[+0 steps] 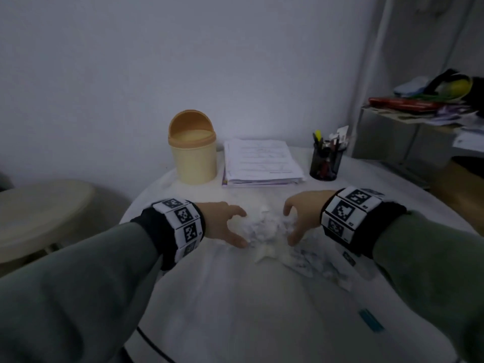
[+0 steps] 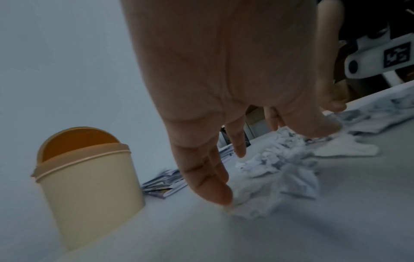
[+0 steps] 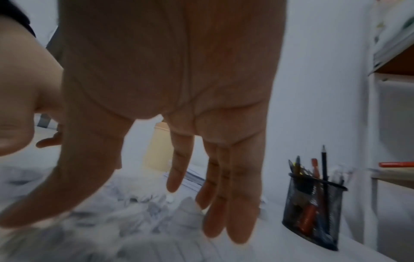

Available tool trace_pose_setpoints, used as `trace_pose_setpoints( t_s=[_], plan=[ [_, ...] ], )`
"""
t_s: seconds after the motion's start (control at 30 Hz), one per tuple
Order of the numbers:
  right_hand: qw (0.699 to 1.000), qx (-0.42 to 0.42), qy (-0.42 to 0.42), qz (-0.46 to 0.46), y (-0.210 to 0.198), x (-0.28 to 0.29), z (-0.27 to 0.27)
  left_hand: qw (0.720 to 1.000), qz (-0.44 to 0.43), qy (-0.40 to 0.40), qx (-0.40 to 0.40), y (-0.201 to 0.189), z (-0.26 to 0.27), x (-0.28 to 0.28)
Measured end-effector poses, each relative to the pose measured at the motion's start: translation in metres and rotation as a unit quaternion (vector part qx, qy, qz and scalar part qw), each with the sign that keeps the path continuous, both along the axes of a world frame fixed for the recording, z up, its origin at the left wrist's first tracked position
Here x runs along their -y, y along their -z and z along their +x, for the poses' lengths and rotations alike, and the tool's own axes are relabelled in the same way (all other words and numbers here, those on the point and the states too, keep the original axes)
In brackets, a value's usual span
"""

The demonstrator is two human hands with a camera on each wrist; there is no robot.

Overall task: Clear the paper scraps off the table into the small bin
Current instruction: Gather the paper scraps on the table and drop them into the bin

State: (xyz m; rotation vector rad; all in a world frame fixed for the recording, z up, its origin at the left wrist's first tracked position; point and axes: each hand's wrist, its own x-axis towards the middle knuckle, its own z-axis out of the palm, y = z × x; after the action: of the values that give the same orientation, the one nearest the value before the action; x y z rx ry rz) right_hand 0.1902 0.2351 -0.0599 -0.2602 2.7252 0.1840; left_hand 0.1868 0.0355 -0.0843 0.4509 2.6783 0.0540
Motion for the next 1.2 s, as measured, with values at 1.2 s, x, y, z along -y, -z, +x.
trace_pose_setpoints(
  t_s=[1.2],
  plan=[
    [0.995, -0.051, -0.039, -0.07, 0.043, -0.046, 0.015, 0.996, 0.083, 0.025, -0.021, 0.029, -0.005, -0.073]
  ],
)
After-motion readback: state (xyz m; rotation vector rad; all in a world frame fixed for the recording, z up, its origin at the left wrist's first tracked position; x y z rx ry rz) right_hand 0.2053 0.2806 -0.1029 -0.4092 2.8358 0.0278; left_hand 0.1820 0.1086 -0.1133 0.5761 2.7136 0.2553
